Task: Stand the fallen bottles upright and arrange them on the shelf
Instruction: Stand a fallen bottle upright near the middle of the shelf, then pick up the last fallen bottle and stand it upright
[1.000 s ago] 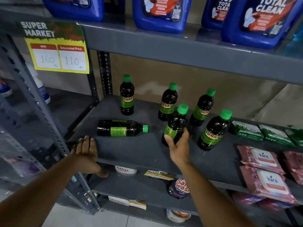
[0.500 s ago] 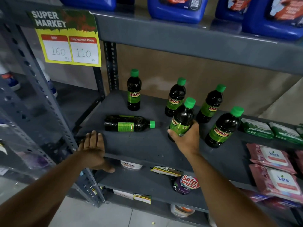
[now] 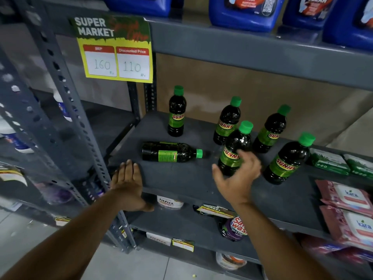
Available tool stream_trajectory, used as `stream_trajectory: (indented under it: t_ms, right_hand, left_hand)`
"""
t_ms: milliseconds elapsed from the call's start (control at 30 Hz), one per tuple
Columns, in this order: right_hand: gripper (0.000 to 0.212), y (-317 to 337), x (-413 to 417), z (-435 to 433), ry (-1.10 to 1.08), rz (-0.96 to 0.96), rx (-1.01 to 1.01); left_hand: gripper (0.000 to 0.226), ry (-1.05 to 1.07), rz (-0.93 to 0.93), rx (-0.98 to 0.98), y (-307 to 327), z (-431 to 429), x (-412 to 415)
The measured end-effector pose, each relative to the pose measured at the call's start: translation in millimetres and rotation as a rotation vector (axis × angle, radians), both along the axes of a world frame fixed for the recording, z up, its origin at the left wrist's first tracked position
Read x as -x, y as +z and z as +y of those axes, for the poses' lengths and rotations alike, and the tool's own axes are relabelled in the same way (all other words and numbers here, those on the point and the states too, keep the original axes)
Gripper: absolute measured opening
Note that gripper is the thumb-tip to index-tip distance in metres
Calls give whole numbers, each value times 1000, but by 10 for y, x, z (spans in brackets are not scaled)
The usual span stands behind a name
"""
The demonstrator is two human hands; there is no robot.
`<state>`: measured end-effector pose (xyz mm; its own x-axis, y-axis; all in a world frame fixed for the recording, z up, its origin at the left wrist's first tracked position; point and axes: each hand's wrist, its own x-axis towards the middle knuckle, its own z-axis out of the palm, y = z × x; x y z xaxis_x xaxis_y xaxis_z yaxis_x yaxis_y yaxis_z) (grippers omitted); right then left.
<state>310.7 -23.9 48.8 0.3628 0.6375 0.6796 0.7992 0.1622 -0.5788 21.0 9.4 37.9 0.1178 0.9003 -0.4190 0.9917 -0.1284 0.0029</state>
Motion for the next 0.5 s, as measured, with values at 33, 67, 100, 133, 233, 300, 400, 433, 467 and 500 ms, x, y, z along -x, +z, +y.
stream_trajectory:
  t_ms: [33,67,100,133,233,300,400,433,467,500]
  right_hand:
    - [56,9,118,18,144,-80,-3]
    - [46,49,228,68,290,-164,63]
    - [44,88,328,154,395,-240,190]
    - [49,121,408,257,448,-302,342]
    - [73,172,497,589,406,-350,774]
    - [76,175,446,719,369,-385,879]
    - [64,232,387,732,336,-387,876]
    - [60,261,372,700,339,-393,883]
    - [57,302,375,663,341,-400,895]
    - [54,377,360,619,333,-394,902]
  left_hand:
    - [150,3,5,8,10,1,0]
    - [150,4,9,19,28,0,-7]
    - [150,5,16,31,41,-1,-11]
    - [150,7,22,43,59,0,-13]
    - [153,5,-8,74,81,32,-4]
    - [154,-5,-32,91,82,41,-2]
    - [154,-13,-62,91,86,50,22]
    - [154,-22,-72,85,81,49,25]
    - [153,-28,-84,75,75,36,46]
    - [152,-36,-94,58,46,29,55]
